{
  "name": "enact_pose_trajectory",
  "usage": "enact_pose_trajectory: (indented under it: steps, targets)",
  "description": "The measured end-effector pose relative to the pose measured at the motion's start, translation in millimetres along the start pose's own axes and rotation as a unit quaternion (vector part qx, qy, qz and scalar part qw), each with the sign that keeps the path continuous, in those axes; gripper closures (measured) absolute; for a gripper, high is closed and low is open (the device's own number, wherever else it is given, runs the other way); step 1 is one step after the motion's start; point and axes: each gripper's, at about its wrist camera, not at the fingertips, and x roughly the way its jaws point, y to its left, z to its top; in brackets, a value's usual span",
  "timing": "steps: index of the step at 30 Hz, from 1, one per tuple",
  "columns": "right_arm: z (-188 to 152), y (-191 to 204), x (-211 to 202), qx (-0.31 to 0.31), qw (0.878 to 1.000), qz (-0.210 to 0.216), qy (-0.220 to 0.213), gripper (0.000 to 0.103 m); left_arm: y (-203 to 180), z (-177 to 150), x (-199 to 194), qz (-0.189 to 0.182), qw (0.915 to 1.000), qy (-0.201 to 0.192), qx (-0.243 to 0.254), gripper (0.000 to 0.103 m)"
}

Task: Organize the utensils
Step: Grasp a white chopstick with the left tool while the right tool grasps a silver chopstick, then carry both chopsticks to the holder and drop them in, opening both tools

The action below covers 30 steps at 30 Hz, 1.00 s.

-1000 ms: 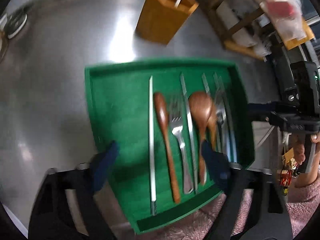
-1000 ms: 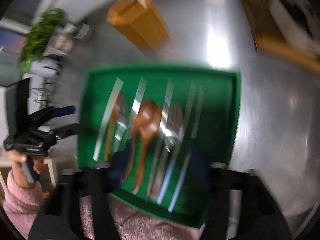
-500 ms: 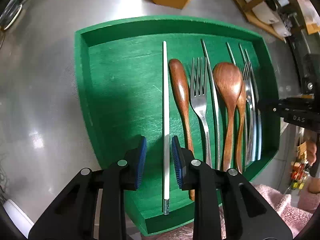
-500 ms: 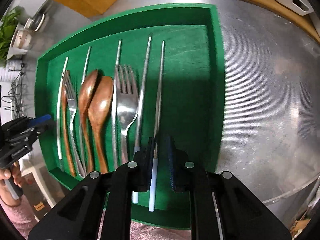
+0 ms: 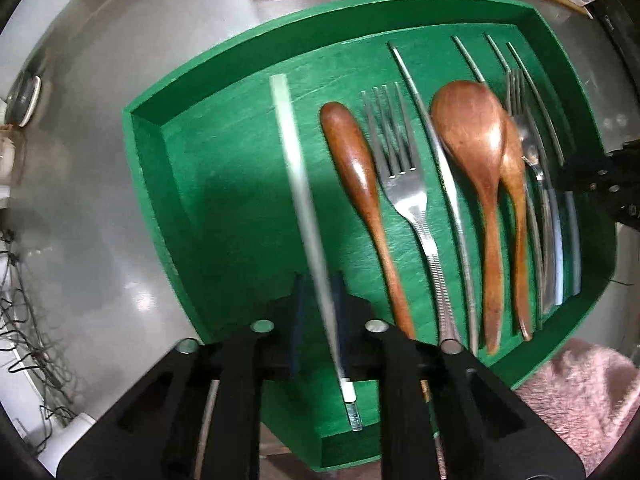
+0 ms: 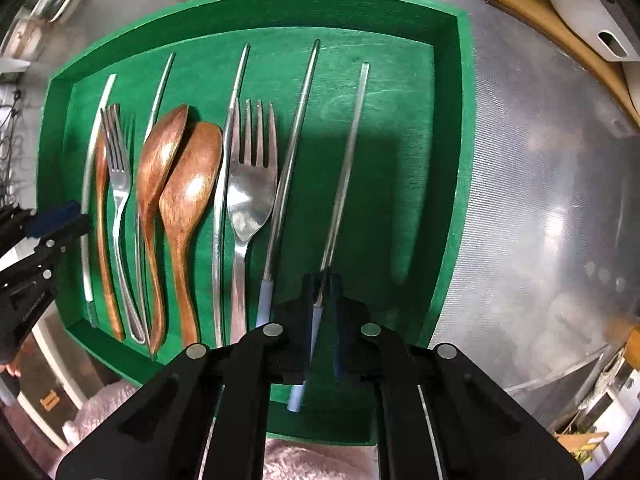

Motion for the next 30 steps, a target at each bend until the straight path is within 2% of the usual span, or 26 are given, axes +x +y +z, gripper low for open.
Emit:
enact_pose_trajectory:
  steps: [3,6,9,12,15,17,18,20,21,22,23,24,25,27,28,29,30]
  targets:
    - [-2.1,-0.2,0.1,0.001,1.000,0.015,-0.008,0.097,10.4,0.0,1.0,-0.017,0.9998,-0.005,-0.006,0.099]
    - [-8.0,-17.6,-1.4,0.012,0.999,0.046,-0.024,0.097,21.8,-4.0,1.6,-0.050,0.9984,-0.013,-0.025,0.099]
    - [-13.1,-32.4,-16.3,0.010,0.996,0.076,-0.044,0.097,32.7,-17.6,-6.2,-0.080,0.9958,-0.037,-0.024,0.099]
    - [-22.1,-44.6,-38.4,0.005,0.988,0.129,-0.085,0.097,33.6,-33.5,-29.6,-0.120,0.9886,-0.089,-0.020,0.099]
    - [-29.8,-45.6,-62.2,-0.005,0.978,0.153,-0.140,0.097,36.8,-39.6,-61.5,-0.143,0.9756,-0.165,-0.025,0.099]
    - [-32.9,-40.0,-85.8,-0.021,0.965,0.158,-0.209,0.097,40.2,-41.8,-89.0,-0.152,0.9591,-0.237,-0.030,0.099]
    - [-34.3,-35.9,-101.6,-0.032,0.953,0.160,-0.255,0.097,40.9,-42.8,-98.8,-0.151,0.9501,-0.271,-0.031,0.099]
    - [-28.1,-33.3,-122.1,-0.043,0.933,0.164,-0.318,0.097,46.7,-44.9,-123.1,-0.152,0.9246,-0.347,-0.042,0.099]
    - [-26.9,-29.1,-136.2,-0.047,0.918,0.161,-0.358,0.097,50.0,-43.8,-134.6,-0.149,0.9105,-0.383,-0.051,0.099]
    - [-20.5,-27.5,-145.9,-0.050,0.905,0.164,-0.390,0.097,56.7,-42.7,-145.0,-0.146,0.8998,-0.407,-0.057,0.099]
    - [-12.7,-31.7,-153.3,-0.051,0.895,0.168,-0.411,0.097,61.1,-41.9,-155.5,-0.145,0.8851,-0.438,-0.064,0.099]
    - [-7.5,-28.3,-163.5,-0.052,0.878,0.174,-0.442,0.097,63.9,-39.7,-165.8,-0.141,0.8639,-0.478,-0.071,0.099]
    - [-2.9,-28.8,-170.0,-0.052,0.868,0.176,-0.461,0.097,75.2,-32.2,-177.8,-0.136,0.8470,-0.508,-0.077,0.099]
    - [8.7,-22.1,-183.5,-0.052,0.838,0.180,-0.513,0.097,70.2,-22.0,-186.6,-0.131,0.8193,-0.551,-0.091,0.099]
    - [15.1,-18.4,-186.1,-0.050,0.829,0.180,-0.526,0.097,75.3,-14.5,-191.1,-0.136,0.7989,-0.577,-0.102,0.099]
    - [25.6,-14.8,-189.1,-0.046,0.821,0.181,-0.540,0.097,80.1,-8.3,-196.5,-0.134,0.7877,-0.591,-0.112,0.099]
    - [36.6,-11.8,-191.4,-0.042,0.814,0.181,-0.550,0.097,85.5,-0.9,-198.7,-0.130,0.7808,-0.598,-0.124,0.099]
